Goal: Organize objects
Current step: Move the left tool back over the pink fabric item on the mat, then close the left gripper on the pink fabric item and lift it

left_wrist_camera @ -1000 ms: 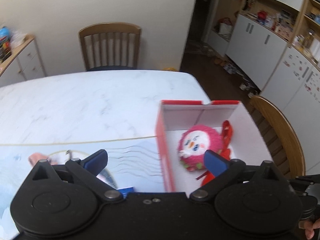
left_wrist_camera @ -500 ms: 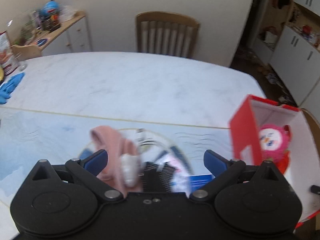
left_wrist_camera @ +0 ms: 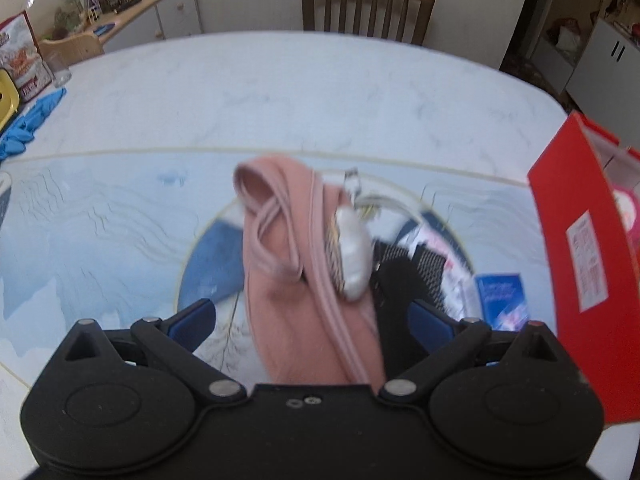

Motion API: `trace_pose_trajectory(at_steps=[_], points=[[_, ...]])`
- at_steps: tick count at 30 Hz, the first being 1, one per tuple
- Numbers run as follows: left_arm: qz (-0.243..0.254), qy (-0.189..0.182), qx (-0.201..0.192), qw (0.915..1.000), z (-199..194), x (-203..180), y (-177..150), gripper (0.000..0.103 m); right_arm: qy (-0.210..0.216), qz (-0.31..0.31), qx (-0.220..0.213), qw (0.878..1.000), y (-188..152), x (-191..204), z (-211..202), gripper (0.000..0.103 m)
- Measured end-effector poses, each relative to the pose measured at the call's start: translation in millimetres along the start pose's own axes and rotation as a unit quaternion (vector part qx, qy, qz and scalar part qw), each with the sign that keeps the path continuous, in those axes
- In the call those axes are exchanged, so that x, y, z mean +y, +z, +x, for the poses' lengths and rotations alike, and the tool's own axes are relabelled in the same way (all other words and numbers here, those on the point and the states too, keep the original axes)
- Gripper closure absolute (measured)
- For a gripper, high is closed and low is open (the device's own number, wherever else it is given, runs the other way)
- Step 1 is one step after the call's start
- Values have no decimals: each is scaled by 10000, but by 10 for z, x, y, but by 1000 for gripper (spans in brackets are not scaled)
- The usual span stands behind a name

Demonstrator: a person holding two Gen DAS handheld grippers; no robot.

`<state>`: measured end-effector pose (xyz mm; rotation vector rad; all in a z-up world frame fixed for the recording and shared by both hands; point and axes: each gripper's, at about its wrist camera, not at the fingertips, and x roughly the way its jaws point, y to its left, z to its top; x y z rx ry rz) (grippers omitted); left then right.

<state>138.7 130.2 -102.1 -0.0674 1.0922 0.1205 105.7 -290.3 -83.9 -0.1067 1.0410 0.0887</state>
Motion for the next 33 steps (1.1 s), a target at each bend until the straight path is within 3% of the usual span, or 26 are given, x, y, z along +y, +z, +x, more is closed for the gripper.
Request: trace_pose_trajectory(at_steps=[5, 11, 15, 22, 33], points=[[-76, 62, 75, 9999, 139, 56, -71, 6, -6, -3, 1, 10000, -3, -2, 1, 99], [-394, -96, 98, 9991, 213, 144, -87, 21, -11, -3, 8, 10000, -8, -5, 7, 99], [-353, -133, 88, 9992, 172, 122, -88, 49, -20, -3, 11, 10000, -14, 0, 4, 99], [-376, -183, 1, 9991, 56, 131, -69, 86, -15, 10, 12, 10000, -14, 1, -2, 99], [-239, -514, -473, 9973, -468, 28, 92, 91, 2, 33, 7, 10000, -4, 0, -10, 99]])
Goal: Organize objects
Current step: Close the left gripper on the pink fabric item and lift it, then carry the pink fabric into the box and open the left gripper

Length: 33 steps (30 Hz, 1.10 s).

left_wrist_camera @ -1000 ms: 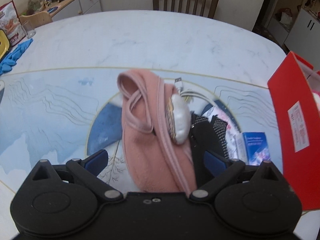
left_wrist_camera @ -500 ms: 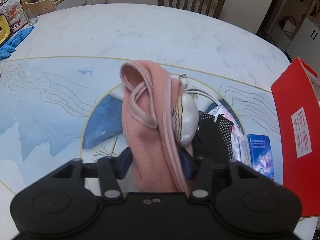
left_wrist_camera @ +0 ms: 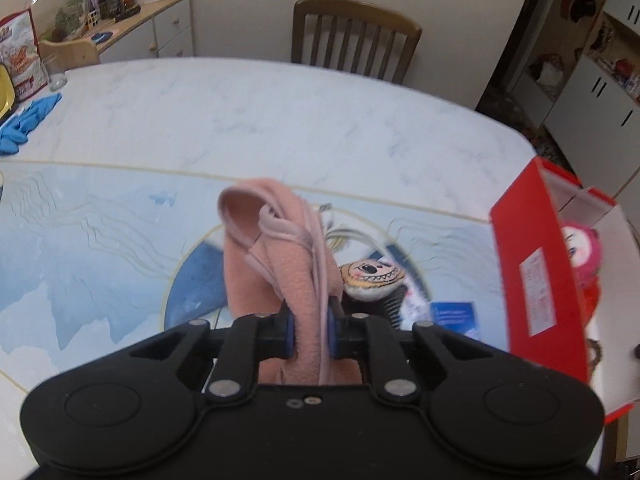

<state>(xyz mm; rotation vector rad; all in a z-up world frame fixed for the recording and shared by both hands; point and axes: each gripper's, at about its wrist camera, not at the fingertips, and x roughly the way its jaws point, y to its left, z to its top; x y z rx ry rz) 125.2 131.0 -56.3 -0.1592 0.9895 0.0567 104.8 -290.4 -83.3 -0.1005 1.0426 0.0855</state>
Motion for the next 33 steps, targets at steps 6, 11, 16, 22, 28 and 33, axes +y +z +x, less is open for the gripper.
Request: trace_pose_trajectory(at_steps=[6, 11, 16, 22, 28, 33], points=[[200, -233, -257, 9992, -311, -111, 139, 91, 20, 33, -5, 10000, 6, -10, -5, 99], [482, -339, -583, 9966, -598, -259, 244, 91, 33, 57, -10, 10000, 8, -15, -6, 99], [779, -630, -892, 9910, -883, -484, 386, 91, 36, 68, -12, 10000, 12, -18, -8, 99], [1244, -1206, -1124, 9784, -1119, -907, 439, 91, 36, 61, -13, 10000, 12, -17, -8, 99], [1796, -1792, -1201, 9598, -1193, -1411, 427, 91, 41, 63, -21, 10000, 11, -22, -8, 99], [2192, -2274, -1153, 9418, -1166, -1832, 356, 91, 41, 63, -21, 10000, 10, -22, -8, 99]])
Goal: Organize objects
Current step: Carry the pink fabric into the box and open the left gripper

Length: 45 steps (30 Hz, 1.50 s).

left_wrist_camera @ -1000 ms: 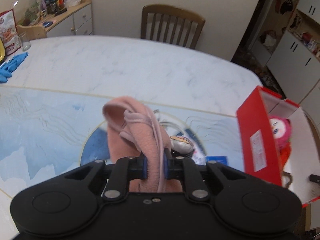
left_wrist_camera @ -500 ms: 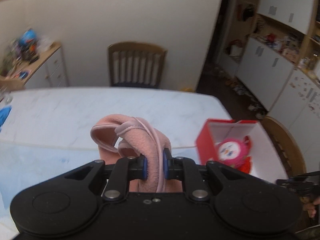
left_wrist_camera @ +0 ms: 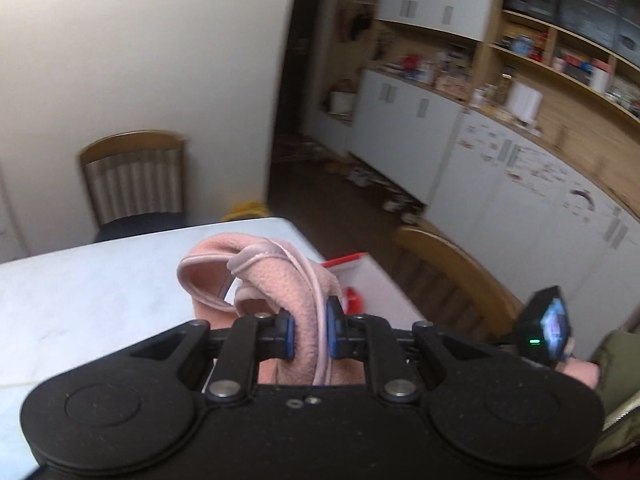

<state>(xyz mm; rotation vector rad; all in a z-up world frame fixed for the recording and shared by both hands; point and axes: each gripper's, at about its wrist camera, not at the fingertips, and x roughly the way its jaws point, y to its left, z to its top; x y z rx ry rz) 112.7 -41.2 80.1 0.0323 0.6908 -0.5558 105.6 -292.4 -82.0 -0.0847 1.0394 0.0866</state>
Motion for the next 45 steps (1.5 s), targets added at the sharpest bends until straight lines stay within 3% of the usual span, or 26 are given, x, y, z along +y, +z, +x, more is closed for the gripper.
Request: trace_pose_trajectory(at_steps=[8, 17, 21, 26, 37, 45], points=[[476, -917, 160, 9945, 465, -482, 5, 91, 2, -1, -4, 10000, -2, 0, 1, 99], [995, -1283, 488, 9855, 1033, -780, -258, 91, 21, 1, -16, 10000, 15, 4, 5, 99], [1269, -1288, 508, 9822, 1210, -872, -371, 91, 12, 5, -24, 10000, 24, 11, 8, 99], [1080, -1353, 822, 9815, 1510, -815, -427, 91, 23, 19, -26, 10000, 32, 14, 9, 99], [1021, -985, 1643, 9762, 2018, -751, -715, 91, 28, 27, -29, 10000, 31, 22, 16, 99], [1012, -991, 1940, 9707, 2183, -717, -821, 90, 27, 25, -25, 10000, 24, 33, 21, 99]])
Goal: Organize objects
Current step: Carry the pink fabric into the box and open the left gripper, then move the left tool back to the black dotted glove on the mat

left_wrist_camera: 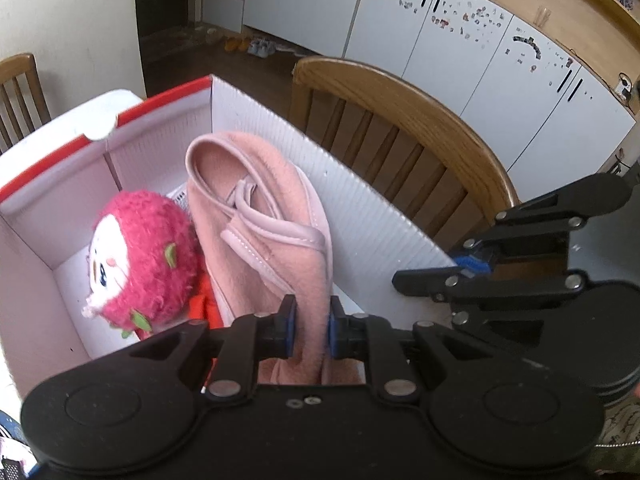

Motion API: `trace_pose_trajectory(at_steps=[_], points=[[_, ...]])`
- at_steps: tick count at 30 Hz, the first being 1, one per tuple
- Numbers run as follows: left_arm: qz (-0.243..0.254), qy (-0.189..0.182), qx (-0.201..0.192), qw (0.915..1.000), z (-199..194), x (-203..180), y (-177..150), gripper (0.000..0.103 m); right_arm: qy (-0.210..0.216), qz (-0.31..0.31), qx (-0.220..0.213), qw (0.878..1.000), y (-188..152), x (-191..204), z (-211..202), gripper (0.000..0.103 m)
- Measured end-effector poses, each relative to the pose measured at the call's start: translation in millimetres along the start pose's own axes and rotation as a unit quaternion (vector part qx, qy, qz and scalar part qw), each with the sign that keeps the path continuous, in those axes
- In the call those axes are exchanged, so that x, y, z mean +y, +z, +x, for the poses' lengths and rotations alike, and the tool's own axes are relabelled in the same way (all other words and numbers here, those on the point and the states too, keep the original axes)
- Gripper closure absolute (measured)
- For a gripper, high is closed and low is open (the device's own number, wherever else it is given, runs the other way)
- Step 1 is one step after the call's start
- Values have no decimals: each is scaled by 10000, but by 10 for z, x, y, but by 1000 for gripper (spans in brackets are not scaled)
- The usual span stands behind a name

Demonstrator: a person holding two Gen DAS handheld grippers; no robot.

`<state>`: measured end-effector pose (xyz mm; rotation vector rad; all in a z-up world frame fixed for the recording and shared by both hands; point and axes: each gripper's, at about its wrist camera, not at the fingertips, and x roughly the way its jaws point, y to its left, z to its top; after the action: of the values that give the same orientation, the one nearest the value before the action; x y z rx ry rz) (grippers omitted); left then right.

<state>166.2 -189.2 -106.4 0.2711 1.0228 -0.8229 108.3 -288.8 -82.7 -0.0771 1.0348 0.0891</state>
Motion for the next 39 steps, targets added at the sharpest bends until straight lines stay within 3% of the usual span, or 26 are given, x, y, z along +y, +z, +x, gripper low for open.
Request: trace_pose_trajectory(at_steps=[12, 19, 25, 31, 39], points=[[-202, 41, 280, 9994, 87, 79, -108, 87, 6, 17, 9, 10000, 1, 1, 5, 99], [-237, 14, 224, 9995, 0, 121, -174, 76, 1, 6, 7, 10000, 2, -2, 3, 99], [-281, 37, 15, 9996, -149, 94, -195, 56, 5, 6, 6, 10000, -11, -22, 9, 99], [-248, 157, -174, 9994, -322, 59, -211, 45, 13, 16, 5, 10000, -31, -48, 10, 99], [-490, 366, -495, 9969, -603, 136, -282, 40, 24, 9, -4, 10000, -36, -52, 4, 99]])
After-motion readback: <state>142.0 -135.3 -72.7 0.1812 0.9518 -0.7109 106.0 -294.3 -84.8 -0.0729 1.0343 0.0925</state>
